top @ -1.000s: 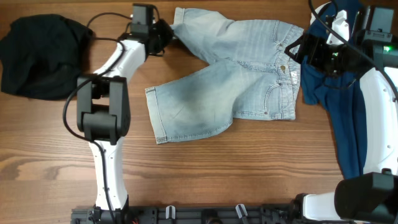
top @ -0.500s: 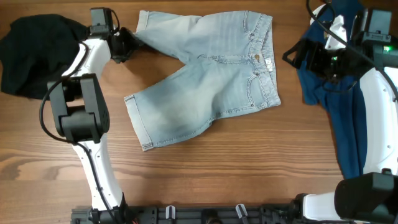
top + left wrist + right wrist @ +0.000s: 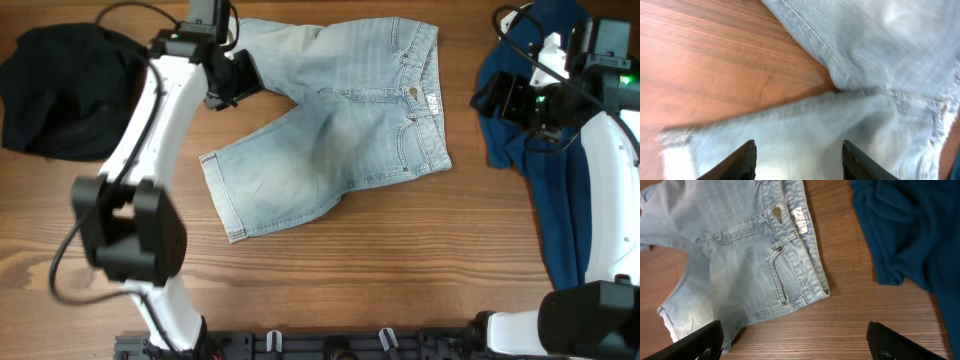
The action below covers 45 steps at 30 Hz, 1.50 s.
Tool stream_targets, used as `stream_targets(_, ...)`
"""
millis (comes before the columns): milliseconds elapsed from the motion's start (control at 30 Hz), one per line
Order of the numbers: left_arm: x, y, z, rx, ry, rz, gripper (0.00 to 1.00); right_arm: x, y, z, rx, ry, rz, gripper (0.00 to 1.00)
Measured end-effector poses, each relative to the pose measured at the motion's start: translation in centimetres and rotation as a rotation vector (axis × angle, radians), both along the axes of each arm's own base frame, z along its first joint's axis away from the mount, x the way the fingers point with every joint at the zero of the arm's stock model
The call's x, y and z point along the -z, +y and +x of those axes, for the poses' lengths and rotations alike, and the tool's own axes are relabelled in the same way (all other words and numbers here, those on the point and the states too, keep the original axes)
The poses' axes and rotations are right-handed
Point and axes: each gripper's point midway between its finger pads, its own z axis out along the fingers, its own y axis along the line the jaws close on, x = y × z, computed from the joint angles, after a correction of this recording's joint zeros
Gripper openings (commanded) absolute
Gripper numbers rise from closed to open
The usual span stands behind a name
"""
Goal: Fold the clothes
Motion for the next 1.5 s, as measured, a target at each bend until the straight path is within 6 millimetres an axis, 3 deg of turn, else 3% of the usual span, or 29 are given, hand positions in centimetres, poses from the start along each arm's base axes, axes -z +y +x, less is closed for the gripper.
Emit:
stream_targets(67,-1.6,0.5,-2.0,-0.004,0.024,0.021,0.47,0.5,-0.5,-0.1,0.021,0.004,0.002,0.94)
stream_targets(133,-1.8,0.9,-3.7,-0.004,0.075,0.042,0.50,1.9,-1.0,-0.6,0.047,0.032,0.009,0.95)
stream_targets(200,-1.2,1.2,-5.1,-0.002,0.133,0.058,0.54,2.6,-1.2,-1.0,0.057,0.053,0.014,0.99)
stream_targets(233,-0.8,1.1,-5.8,0.002,0.165,0.063,0.54,4.0,-1.4,-1.8,0.068,0.091,0.021,1.00)
stream_targets(400,1.4,-0.1,-9.2,0.044,0.293,0.080,0.54,6.4,-0.9,-3.5,0.085,0.176,0.050,1.00)
stream_targets(467,3.3,-1.2,-11.2,0.066,0.359,0.095,0.54,7.6,-0.5,-3.9,0.078,0.190,0.072,0.99)
stream_targets(633,10.1,-5.8,-16.6,0.140,0.466,0.077,0.63,12.1,1.2,-5.5,0.033,0.221,0.146,1.00)
stream_targets(733,13.5,-8.0,-19.8,0.149,0.513,0.035,0.64,13.0,2.4,-5.6,-0.018,0.208,0.167,1.00)
stream_targets(800,14.7,-8.3,-21.8,0.132,0.565,0.018,0.64,12.8,3.7,-5.0,-0.073,0.177,0.166,1.00)
stream_targets(1000,14.6,-9.0,-22.4,0.059,0.569,-0.038,0.64,12.0,9.1,-3.0,-0.253,0.063,0.160,1.00)
stream_targets(1067,14.6,-9.0,-22.4,0.042,0.572,-0.044,0.64,12.8,9.7,-3.1,-0.243,0.095,0.172,1.00)
stream_targets(1267,14.7,-9.1,-22.6,0.021,0.585,-0.054,0.64,18.4,8.3,-3.9,-0.111,0.300,0.215,1.00)
stream_targets(1500,14.7,-9.1,-22.7,0.003,0.590,-0.055,0.65,19.3,5.4,-3.3,0.009,0.312,0.230,1.00)
